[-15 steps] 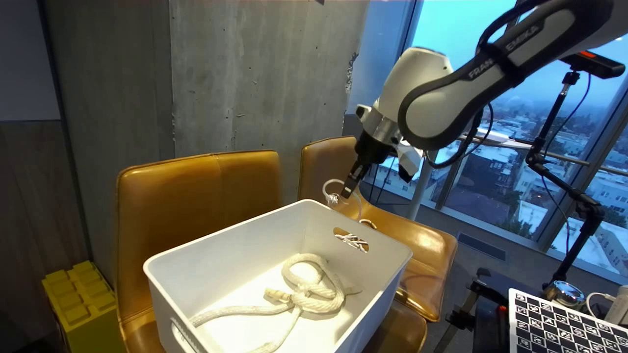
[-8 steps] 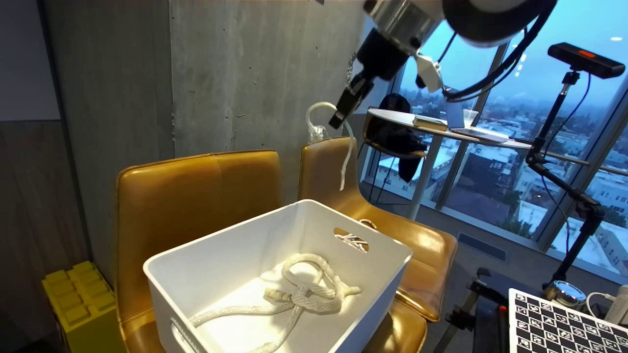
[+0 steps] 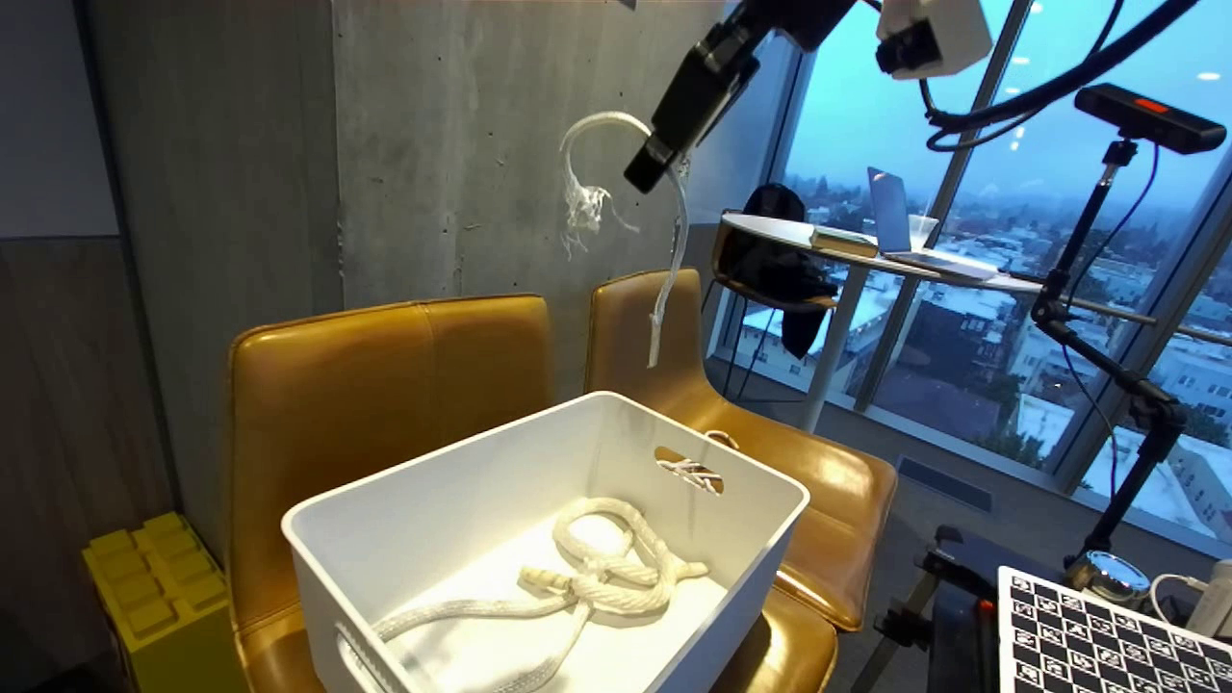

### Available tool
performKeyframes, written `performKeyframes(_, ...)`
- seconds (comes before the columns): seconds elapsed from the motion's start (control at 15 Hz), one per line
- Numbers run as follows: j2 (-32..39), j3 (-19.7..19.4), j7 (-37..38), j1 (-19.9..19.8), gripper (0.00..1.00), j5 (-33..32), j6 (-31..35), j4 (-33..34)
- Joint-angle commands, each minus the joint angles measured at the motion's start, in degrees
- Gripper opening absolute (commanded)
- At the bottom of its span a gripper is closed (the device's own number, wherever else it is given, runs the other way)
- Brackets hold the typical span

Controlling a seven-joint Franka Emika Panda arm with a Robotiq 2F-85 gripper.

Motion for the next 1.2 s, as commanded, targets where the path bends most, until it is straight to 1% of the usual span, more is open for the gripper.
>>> performKeyframes(0.0,1.1,0.02,1.12,-0.03,0.29,0.65,2.25,-3.82)
performKeyframes(0.07,1.6,-0.07,0.73,-0.15,0.3,0.53,2.51,-4.57)
performKeyframes(0.2,2.42,-0.26,0.03,-0.47,0.43,0.79,2.63,-5.52)
performKeyframes(0.47,3.24,-1.26,-1.88,-1.9,0.73,1.46,3.71,-6.9)
performKeyframes(0.53,3.63,-1.84,-2.5,-2.63,0.79,1.26,4.18,-7.26)
performKeyframes(0.6,4.14,-2.53,-3.24,-3.49,0.88,0.96,4.71,-7.5)
performKeyframes(0.73,5.67,-4.35,-5.61,-5.7,1.0,0.83,6.08,-7.77)
performKeyframes(0.93,8.3,-6.56,-9.69,-9.25,1.0,1.65,8.11,-8.11)
performKeyframes(1.13,12.28,-7.36,-13.66,-13.0,1.0,3.54,10.33,-8.75)
